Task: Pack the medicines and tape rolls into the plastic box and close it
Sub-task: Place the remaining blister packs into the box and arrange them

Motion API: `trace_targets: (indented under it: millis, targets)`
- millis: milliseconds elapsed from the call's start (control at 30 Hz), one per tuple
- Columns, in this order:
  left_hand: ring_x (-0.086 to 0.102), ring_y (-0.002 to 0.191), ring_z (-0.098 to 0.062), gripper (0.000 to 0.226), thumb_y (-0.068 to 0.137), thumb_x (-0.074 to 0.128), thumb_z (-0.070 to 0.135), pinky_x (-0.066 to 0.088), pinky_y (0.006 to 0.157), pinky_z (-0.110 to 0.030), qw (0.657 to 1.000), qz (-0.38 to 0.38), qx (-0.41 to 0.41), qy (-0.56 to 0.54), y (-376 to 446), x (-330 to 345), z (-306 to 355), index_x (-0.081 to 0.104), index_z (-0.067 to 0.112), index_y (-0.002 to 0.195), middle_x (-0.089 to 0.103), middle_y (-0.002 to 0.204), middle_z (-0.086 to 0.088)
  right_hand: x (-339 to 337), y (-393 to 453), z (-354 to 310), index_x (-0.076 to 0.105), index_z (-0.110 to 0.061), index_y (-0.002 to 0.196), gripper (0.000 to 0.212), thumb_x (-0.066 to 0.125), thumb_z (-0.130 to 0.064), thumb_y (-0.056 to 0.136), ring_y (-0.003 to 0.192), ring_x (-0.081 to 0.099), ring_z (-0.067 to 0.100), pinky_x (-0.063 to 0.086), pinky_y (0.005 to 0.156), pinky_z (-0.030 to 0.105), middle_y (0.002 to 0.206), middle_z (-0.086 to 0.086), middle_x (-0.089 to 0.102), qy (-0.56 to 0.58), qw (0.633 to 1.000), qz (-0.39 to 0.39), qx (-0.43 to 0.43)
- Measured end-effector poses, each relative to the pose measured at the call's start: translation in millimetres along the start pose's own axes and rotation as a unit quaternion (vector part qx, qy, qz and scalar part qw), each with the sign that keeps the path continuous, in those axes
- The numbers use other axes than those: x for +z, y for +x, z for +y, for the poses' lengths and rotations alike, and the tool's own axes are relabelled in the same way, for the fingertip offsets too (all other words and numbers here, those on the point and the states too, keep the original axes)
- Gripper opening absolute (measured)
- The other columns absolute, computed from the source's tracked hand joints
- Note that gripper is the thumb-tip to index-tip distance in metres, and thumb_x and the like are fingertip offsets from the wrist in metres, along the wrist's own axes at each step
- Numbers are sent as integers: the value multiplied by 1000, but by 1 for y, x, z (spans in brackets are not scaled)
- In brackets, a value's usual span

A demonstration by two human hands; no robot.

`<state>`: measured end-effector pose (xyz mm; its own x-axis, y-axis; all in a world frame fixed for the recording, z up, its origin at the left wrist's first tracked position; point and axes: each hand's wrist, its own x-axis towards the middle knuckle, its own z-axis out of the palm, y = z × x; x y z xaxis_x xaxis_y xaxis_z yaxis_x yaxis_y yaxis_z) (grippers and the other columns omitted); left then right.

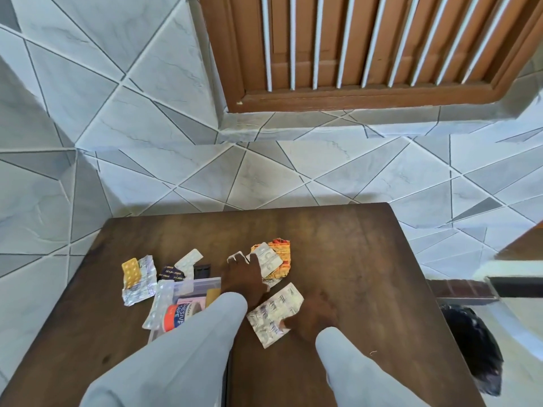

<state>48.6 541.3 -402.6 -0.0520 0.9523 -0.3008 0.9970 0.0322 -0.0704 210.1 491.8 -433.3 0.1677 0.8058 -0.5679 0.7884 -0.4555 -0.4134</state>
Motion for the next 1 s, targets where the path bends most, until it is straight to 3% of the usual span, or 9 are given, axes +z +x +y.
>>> trace_targets:
  millis: [67,167,267,367,467,600,733,867,1000]
  targets:
    - [37,136,-33,77,85,58,56,33,110,-43,996,11,-39,-82,9,-8,2,31,18,146,37,151,-13,0,1,3,24,-13,149,106,82,-45,67,140,34,34,38,111,45,153,11,33,9,1000,3,-2]
    - [56,121,-27,59,87,58,54,47,97,-36,963,19,-128,-236,21,-14,7,50,20,135,54,138,-4,-7,4,9,38,-14,144,83,79,-38,75,131,48,29,44,106,40,146,8,46,29,999,9,-14]
    - [60,113,-27,61,83,58,62,52,90,-36,954,18,-180,-240,30,-12,12,55,22,129,59,132,-4,-20,10,16,46,-16,135,64,76,-29,80,124,53,25,45,102,35,137,6,53,56,998,4,-25]
    - [61,110,-27,69,74,61,69,54,88,-40,950,18,-203,-238,34,-9,17,51,26,127,60,128,-3,-37,17,23,49,-21,103,40,77,-18,74,103,59,23,50,88,38,112,6,61,91,995,9,-47]
    - [63,105,-26,69,70,73,60,52,82,-37,945,44,-210,-247,40,-11,20,47,27,124,61,123,-2,-45,23,31,44,-23,86,40,76,-8,68,86,59,21,51,74,40,94,5,64,152,987,5,-41]
    - [59,113,-29,77,70,82,40,54,92,-39,944,60,-181,-269,57,-11,28,41,24,133,56,132,-6,-47,31,38,45,-21,85,40,74,-2,67,72,55,18,44,59,35,84,7,64,209,977,14,-29]
    - [61,111,-28,74,67,86,33,55,89,-36,930,38,-175,-320,65,-8,28,47,22,129,59,128,-6,-50,35,38,45,-23,87,39,72,2,73,72,56,16,43,57,32,84,5,63,226,974,6,-29]
    - [58,115,-29,74,68,87,28,50,93,-37,911,-32,-176,-373,71,-6,25,47,18,128,56,131,-7,-49,36,37,47,-26,92,41,73,0,76,80,61,17,46,60,29,93,4,65,216,976,5,-20]
    - [63,106,-29,76,65,88,15,53,85,-38,848,-92,-186,-487,76,-7,23,47,15,130,60,126,-10,-46,38,35,51,-23,98,38,75,-4,75,86,61,16,48,65,28,93,-2,64,185,982,18,-11]
